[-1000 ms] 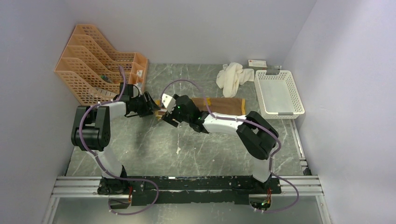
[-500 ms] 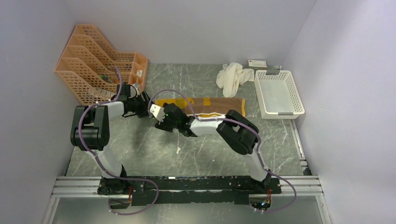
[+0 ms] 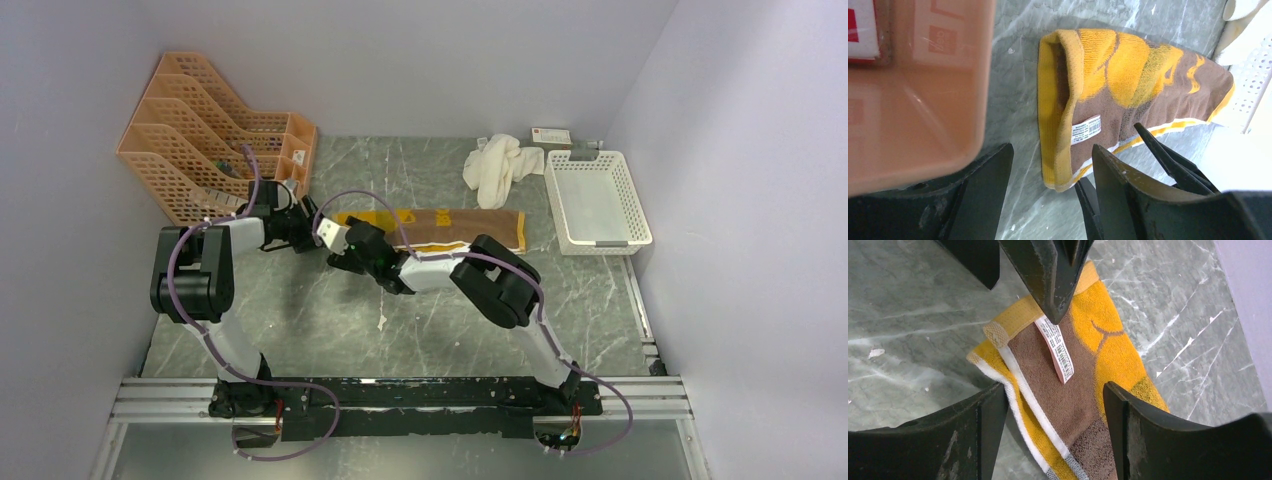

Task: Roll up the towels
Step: Fold the towel at the center of the board.

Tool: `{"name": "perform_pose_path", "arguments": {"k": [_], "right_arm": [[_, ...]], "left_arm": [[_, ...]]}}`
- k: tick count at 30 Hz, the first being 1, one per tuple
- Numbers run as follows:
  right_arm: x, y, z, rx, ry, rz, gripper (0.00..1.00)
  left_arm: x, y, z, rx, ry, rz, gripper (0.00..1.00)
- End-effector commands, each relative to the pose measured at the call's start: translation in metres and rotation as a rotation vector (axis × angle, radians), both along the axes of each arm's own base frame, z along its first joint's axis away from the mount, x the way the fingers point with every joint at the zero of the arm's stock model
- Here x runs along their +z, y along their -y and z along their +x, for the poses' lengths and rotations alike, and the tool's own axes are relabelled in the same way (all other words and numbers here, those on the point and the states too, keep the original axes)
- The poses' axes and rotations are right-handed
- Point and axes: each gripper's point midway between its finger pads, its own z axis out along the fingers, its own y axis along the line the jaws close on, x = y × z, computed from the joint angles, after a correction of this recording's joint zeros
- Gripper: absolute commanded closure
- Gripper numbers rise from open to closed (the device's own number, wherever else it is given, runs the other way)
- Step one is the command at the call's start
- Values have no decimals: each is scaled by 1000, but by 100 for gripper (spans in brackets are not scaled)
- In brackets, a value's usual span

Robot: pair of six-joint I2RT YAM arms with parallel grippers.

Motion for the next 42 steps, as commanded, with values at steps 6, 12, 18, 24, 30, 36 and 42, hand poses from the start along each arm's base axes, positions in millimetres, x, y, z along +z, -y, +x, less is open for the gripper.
{"name": "perform_pose_path", "arguments": {"k": [6,12,18,24,30,36,42], "right_arm": [[-8,-11,-6,26,-38,42,38],[-17,-16,-12,11,-118,55,78],[-16,-18,-10,-16,-140,90,98],[4,-17,-8,-18,-223,227,100],[24,-17,-6,11,-313,340,100],[37,-15,-6,36,-370,414,100],[40,-14,-7,58,-402,432,100]], "left_arm": [[-15,-9,-10,26,-69,2,28],[-11,-14,-4,39,-58,4,28],[-11,-21,-3,63,-55,8,28],[3,-16,7,80,-3,-40,28],[19,-1,18,73,51,-84,27],[15,20,19,54,46,-102,27],[17,32,21,89,46,-182,27]]}}
